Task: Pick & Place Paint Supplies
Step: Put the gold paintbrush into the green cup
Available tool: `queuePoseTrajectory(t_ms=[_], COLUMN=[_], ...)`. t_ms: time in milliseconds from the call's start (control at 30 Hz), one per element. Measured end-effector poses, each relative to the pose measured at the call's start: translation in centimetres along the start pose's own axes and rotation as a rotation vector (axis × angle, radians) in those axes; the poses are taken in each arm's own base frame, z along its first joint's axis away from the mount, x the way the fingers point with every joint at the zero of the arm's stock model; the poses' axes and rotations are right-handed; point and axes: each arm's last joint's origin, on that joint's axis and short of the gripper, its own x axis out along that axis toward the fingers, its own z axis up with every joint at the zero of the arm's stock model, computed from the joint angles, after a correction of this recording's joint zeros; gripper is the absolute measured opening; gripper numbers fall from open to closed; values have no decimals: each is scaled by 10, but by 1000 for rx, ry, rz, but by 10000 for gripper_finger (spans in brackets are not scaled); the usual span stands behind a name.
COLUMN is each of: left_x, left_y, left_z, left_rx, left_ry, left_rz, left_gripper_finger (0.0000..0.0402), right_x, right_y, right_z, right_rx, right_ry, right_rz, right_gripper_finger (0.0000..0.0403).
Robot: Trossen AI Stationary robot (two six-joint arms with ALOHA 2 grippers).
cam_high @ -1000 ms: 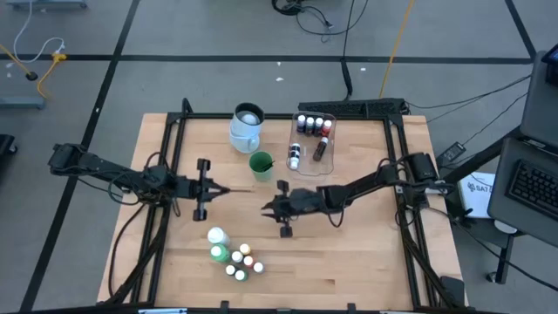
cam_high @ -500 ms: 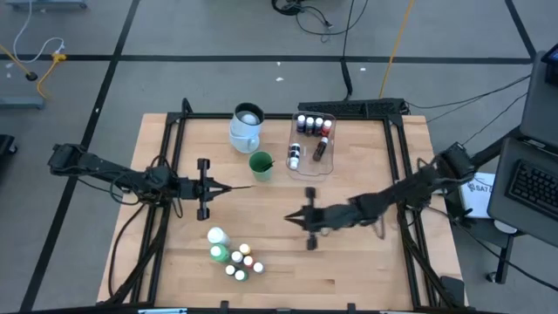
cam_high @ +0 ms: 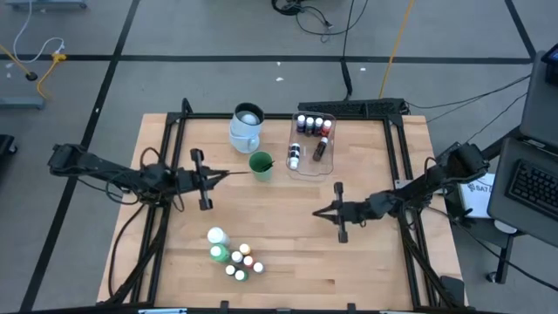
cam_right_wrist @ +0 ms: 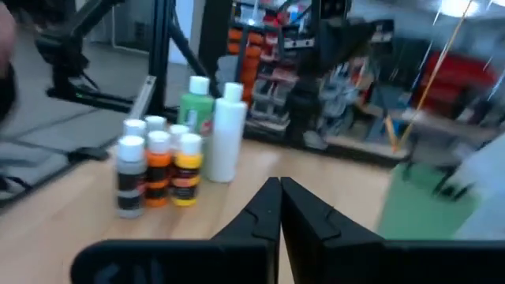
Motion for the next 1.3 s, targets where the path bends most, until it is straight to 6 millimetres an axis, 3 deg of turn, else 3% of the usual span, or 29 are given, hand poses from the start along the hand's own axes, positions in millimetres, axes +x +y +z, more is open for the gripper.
queuePoseTrajectory(t_ms=[100,200,400,600,767,1067,1300], left_x=[14,34,87,132,154,162,165], left_y=[8,18,28,20,16,24,26], left_z=[21,39,57,39,19,-20,-31], left_rx=[-26,-58,-145,-125,-103,-97,-112], left_ry=[60,233,429,553,652,803,835], left_rz=[120,247,195,193,200,256,249], left_gripper_finger=[0,0,0,0,0,1,4], right_x=[-1,-3,-3,-2,-2,-2,-2], right_y=[-3,-9,-20,-24,-24,-24,-24], right_z=[-6,-11,-16,-12,-11,-8,-8], right_rx=[-138,-189,-274,-269,-253,-243,-251], right_ry=[36,66,95,53,42,14,14], right_rz=[-10,-29,-70,-97,-99,-110,-109], right_gripper_finger=[3,1,3,4,4,4,4])
